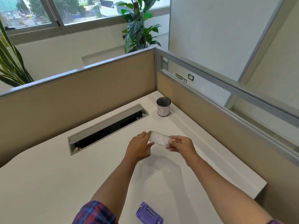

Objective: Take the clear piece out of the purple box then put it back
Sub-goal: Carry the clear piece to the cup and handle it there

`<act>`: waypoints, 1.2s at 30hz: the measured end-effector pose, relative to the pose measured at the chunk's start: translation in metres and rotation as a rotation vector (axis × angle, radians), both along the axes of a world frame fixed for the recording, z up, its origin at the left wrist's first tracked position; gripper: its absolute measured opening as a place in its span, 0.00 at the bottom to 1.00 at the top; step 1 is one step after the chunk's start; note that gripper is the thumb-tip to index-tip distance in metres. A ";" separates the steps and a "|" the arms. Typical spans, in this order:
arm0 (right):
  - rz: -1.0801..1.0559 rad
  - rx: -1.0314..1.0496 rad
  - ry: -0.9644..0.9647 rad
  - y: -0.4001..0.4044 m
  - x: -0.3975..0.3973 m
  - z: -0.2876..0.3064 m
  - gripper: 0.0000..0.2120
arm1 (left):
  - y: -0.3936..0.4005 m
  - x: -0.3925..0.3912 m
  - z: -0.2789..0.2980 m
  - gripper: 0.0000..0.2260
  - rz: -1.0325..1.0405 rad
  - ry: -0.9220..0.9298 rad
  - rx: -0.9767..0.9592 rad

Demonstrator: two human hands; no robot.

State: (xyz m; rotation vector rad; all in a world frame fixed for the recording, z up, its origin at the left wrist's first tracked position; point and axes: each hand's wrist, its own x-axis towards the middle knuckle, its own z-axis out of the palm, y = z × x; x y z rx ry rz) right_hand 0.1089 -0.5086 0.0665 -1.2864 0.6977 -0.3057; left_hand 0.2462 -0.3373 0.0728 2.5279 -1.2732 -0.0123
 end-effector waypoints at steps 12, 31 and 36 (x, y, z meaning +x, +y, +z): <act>-0.232 0.030 -0.069 -0.087 0.077 0.023 0.06 | -0.107 0.059 0.013 0.25 0.060 -0.008 0.009; -0.410 -0.352 0.209 -0.144 0.182 0.011 0.09 | -0.167 0.102 -0.019 0.40 0.043 0.150 0.252; -0.363 -0.713 0.303 -0.139 0.192 0.032 0.08 | -0.168 0.106 -0.018 0.39 0.032 0.137 0.271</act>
